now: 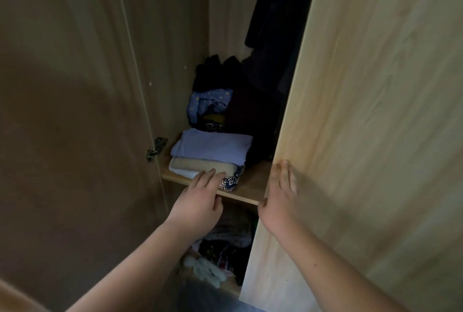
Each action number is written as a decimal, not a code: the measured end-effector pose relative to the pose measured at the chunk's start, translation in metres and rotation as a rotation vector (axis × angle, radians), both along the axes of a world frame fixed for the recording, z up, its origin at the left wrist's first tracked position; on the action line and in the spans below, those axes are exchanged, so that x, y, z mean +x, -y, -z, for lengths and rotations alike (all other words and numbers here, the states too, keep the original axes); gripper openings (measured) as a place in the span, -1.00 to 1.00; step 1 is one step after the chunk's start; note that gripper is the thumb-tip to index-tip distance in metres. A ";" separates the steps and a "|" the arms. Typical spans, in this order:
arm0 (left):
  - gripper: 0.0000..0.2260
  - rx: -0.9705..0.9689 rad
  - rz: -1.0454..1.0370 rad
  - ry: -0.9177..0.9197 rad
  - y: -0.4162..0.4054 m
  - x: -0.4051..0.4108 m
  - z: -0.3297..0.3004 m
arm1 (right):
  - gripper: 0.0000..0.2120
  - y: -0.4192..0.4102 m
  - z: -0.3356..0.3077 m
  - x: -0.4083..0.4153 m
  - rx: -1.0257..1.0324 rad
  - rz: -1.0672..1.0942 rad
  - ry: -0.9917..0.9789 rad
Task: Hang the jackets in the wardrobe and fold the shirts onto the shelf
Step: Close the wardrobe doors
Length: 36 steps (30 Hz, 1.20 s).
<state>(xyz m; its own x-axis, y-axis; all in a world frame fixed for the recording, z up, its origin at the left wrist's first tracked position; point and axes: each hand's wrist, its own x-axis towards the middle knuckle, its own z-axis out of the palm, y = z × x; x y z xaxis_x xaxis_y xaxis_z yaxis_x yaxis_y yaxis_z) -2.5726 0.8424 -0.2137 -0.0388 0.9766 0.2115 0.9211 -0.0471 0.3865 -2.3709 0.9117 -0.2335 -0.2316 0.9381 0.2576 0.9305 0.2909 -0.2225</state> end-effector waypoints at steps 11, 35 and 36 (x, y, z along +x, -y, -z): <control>-0.39 -0.118 -0.465 -0.115 0.160 -0.062 0.041 | -0.35 0.091 0.018 -0.101 -0.070 -0.649 -0.076; -0.28 -0.019 -0.381 0.319 0.275 -0.200 -0.006 | -0.37 0.201 -0.002 -0.209 0.089 -0.512 0.071; -0.27 -0.025 -0.331 0.287 0.276 -0.194 -0.004 | -0.37 0.202 -0.002 -0.199 0.099 -0.479 0.085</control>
